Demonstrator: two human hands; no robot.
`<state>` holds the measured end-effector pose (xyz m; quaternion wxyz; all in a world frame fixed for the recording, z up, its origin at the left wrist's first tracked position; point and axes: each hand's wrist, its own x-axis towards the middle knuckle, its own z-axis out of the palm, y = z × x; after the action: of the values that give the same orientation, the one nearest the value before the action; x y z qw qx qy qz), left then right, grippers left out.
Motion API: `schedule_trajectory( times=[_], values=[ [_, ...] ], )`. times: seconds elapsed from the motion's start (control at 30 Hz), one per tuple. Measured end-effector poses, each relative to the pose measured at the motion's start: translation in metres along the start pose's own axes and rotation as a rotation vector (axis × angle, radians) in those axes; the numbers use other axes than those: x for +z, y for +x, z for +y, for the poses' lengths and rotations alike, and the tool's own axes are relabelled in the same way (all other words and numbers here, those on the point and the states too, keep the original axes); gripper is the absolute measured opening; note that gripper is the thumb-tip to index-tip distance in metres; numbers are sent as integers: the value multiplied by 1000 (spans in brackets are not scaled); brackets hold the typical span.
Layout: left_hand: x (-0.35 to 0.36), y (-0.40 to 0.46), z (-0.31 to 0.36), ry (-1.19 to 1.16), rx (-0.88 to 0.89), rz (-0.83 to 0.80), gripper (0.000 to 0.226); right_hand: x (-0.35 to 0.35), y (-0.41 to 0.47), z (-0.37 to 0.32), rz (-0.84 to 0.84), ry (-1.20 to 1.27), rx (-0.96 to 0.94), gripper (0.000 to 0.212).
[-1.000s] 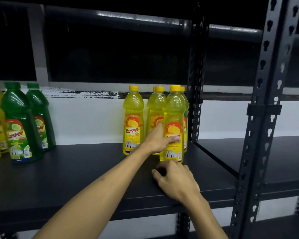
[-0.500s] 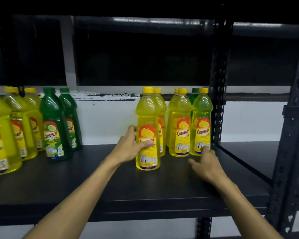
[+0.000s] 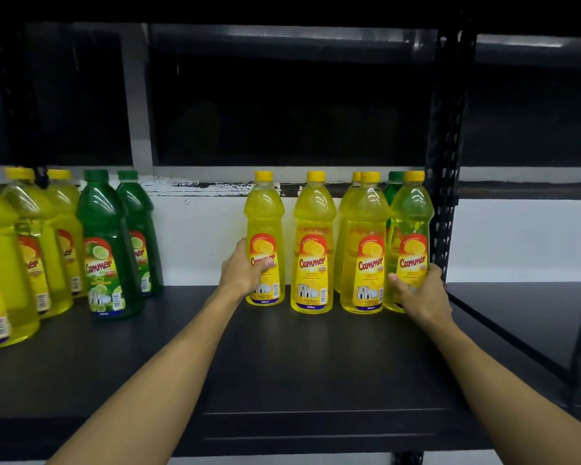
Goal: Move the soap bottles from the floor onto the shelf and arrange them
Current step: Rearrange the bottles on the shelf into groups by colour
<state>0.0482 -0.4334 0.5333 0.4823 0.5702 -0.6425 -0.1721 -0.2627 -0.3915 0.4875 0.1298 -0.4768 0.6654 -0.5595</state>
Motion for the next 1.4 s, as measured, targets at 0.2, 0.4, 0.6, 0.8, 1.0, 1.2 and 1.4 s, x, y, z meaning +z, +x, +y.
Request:
schedule_trajectory(
  times=[0.2, 0.4, 0.6, 0.8, 1.0, 1.2, 1.4],
  values=[
    [22, 13, -1, -68, 26, -37, 59, 2, 1, -3, 52, -110, -3, 66],
    [20, 1, -13, -41, 18, -166, 65, -1, -1, -4, 72, -176, 7, 66],
    [23, -17, -23, 147, -132, -288, 68, -13, -18, -7, 71, -210, -26, 71],
    [38, -49, -23, 587, -37, -486, 80, -17, -45, -8, 19, -186, -125, 75],
    [38, -56, -24, 679, -2, -484, 81, 3, -66, -29, -97, -192, -189, 83],
    [34, -62, -22, 684, 4, -474, 91, 31, -75, -50, -149, -238, -210, 95],
    [35, -63, -24, 679, 4, -451, 90, 37, -76, -56, -155, -261, -232, 105]
  ],
)
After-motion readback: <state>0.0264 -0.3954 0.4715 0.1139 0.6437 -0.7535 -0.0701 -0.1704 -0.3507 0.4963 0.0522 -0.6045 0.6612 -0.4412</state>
